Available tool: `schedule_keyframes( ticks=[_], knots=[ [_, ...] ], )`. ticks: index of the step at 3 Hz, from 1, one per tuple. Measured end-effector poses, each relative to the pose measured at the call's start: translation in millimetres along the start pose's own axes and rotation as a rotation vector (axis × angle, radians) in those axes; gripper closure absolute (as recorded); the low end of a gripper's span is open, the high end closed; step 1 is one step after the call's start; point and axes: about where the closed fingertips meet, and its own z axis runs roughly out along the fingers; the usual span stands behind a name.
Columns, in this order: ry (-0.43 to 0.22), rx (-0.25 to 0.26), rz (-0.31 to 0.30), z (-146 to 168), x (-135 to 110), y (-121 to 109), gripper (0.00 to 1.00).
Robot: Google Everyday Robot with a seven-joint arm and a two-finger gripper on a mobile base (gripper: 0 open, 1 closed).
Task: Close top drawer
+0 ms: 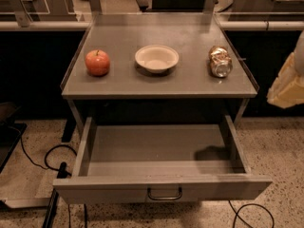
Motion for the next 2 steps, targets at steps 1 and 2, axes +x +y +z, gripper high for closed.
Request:
schedule_keyframes(
  ticks=[1, 2],
  knots=[
    [0.05, -0.098, 0.073, 31, 30, 32, 1.0],
    [0.09, -0.204, 0.108, 67, 48, 63, 1.0]
  ],
)
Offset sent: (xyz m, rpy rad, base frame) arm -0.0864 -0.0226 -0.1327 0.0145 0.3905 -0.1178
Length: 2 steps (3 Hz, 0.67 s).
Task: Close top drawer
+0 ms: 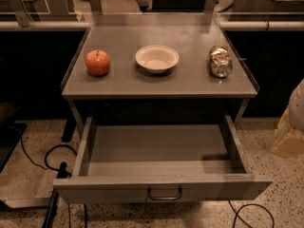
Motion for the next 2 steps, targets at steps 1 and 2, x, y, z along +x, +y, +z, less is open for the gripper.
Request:
schedule_keyframes(
  ticks=[1, 2],
  knots=[
    [0.0, 0.0, 0.0, 0, 0, 0, 1.0],
    [-0.002, -0.041, 0.016, 18, 0, 10, 1.0]
  ],
)
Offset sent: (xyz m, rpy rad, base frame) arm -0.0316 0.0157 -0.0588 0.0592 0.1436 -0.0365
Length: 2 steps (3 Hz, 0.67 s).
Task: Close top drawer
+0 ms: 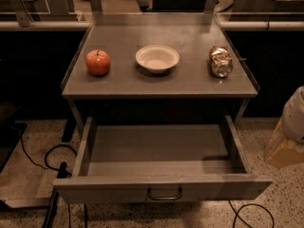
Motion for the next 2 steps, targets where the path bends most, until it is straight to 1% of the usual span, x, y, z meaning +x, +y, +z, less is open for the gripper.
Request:
schedule_keyframes(
  ticks=[2],
  knots=[
    [0.025, -0.086, 0.075, 73, 7, 19, 1.0]
  ],
)
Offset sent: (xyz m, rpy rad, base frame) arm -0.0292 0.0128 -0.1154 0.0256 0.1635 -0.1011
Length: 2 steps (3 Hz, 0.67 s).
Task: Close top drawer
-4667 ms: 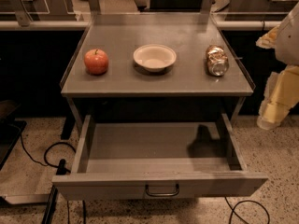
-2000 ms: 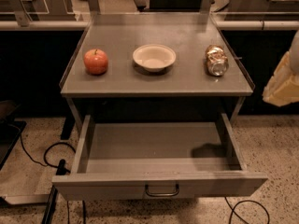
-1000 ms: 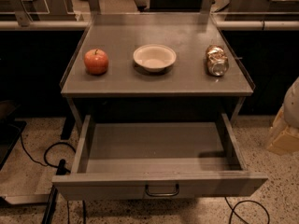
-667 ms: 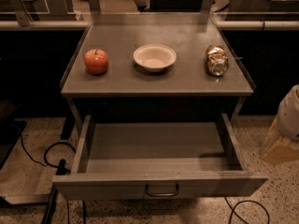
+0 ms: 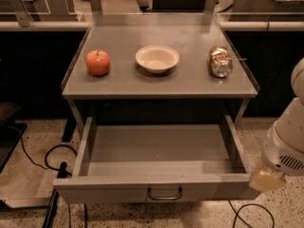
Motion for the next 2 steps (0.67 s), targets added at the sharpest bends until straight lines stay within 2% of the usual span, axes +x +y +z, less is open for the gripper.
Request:
schedule_keyframes(
  ticks=[1, 2],
  knots=[
    [0.015, -0.044, 0.022, 34.0, 3.3, 6.2, 1.0],
    [0.015, -0.044, 0.022, 34.0, 3.3, 6.2, 1.0]
  ],
)
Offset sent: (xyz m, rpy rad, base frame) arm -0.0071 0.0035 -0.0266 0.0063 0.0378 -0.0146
